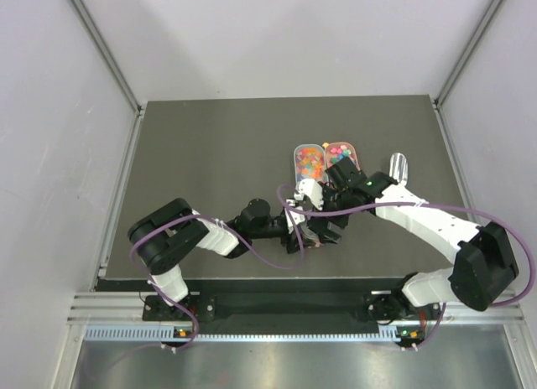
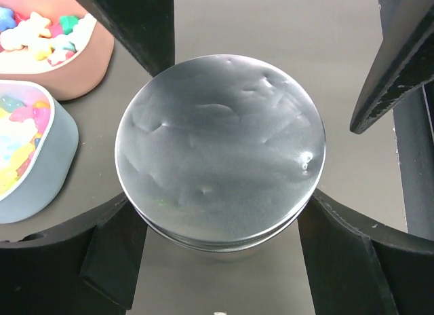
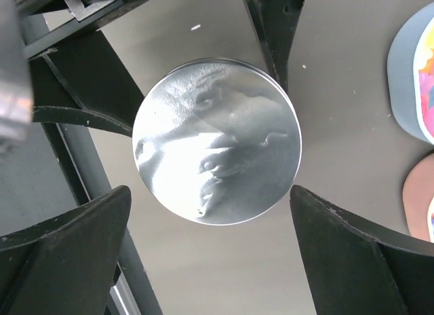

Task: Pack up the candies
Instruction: Screw the bottle lid onto the packing bottle.

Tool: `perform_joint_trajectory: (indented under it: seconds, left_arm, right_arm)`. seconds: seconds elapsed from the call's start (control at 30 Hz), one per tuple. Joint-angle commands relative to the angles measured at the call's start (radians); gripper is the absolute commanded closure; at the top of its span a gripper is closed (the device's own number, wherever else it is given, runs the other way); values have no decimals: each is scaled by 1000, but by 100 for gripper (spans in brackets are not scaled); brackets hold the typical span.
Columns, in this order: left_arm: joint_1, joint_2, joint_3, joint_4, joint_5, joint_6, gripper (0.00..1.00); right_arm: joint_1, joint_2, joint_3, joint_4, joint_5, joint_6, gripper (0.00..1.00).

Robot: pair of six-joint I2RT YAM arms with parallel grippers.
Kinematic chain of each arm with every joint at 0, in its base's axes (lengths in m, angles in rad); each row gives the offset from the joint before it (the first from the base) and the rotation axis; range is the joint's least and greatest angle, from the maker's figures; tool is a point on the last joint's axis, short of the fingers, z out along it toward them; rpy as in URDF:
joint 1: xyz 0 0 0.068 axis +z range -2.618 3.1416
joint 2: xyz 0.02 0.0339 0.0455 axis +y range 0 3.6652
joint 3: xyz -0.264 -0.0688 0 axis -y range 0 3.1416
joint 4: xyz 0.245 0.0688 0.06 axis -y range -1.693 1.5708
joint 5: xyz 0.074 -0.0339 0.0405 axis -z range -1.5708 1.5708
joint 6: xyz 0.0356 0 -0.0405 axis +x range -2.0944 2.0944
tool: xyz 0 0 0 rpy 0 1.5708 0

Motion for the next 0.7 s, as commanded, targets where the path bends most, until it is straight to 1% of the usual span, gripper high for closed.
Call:
perform_joint_trajectory:
  seconds: [0.0, 0.13, 0.23, 0.37, 0.47, 0.5, 0.6, 0.67]
  left_arm:
    - [-57, 33, 20, -138, -67, 71, 100]
    - [-57, 30, 16, -138, -70, 68, 100]
    - [-57, 33, 14, -136, -68, 66, 100]
    - [-57, 30, 11, -133, -71, 66, 100]
    - [-59, 27, 6, -131, -65, 66, 100]
    - [-57, 27, 5, -131, -65, 66, 100]
    - [-59, 27, 3, -128, -62, 66, 100]
    - [-59, 27, 3, -131, -60, 69, 100]
  right_arm:
    - [70, 41, -19, 119, 82, 80, 0]
    - [68, 6, -42, 112, 118, 34, 0]
    - [62, -16, -49, 82, 115, -3, 0]
    - [39, -66, -53, 9, 110, -58, 0]
    - [5, -125, -70, -16, 98, -126, 0]
    - [-4, -134, -73, -22, 93, -171, 0]
    - [-21, -162, -75, -51, 70, -242, 0]
    - [-25, -169, -67, -75, 52, -264, 0]
